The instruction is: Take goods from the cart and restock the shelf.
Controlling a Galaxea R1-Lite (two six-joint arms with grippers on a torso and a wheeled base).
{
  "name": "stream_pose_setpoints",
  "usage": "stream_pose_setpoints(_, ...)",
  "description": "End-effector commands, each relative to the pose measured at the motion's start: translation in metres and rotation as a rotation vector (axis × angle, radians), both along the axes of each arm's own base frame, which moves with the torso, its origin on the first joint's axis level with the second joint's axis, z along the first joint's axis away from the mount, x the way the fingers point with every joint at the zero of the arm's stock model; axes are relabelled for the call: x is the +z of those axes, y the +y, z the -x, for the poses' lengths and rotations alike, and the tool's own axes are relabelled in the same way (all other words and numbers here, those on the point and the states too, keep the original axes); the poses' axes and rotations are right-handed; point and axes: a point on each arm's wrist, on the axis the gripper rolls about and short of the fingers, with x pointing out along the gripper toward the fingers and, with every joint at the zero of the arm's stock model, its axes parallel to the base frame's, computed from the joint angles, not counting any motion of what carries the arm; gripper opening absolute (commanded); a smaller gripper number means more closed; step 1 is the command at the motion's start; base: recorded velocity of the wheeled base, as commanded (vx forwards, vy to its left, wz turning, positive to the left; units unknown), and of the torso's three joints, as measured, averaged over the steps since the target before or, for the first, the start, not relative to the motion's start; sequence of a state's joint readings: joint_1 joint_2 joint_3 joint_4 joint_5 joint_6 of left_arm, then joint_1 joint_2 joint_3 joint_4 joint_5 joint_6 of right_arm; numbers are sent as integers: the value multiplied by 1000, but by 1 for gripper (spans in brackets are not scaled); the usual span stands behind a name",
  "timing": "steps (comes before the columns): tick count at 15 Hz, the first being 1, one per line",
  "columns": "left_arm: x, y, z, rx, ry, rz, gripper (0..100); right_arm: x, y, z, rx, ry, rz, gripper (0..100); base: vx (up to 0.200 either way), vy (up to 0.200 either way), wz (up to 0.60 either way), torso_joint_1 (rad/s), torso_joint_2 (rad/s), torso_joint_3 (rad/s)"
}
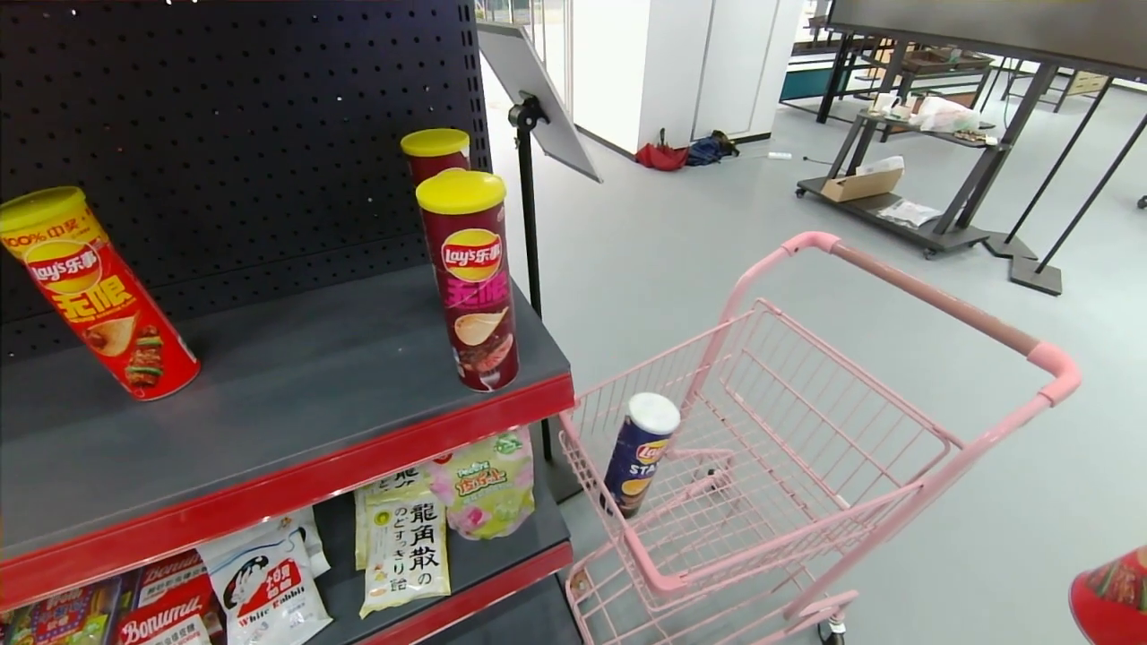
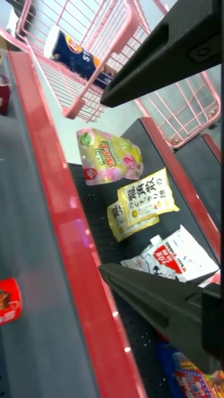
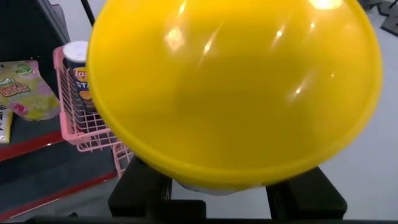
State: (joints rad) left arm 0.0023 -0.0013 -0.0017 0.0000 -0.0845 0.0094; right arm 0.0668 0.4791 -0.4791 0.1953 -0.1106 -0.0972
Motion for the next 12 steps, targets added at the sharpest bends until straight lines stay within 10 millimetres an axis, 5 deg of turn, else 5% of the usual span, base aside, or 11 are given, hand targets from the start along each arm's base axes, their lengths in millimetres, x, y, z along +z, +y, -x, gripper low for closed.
stream_pose_setpoints(1,0,0,0,1,1,0,100,0,0,-3,1,16,0,0,0,0,0,183,-437,-261)
stream_pose_setpoints(5,0,0,0,1,1,0,100,-10,0,-4,-8,39,6,0,0,0,0,127,-307,-187)
stream_pose_setpoints(12,0,0,0,1,1,0,100,-14,0,-1,-9,39,6,0,0,0,600,12,-14,-6)
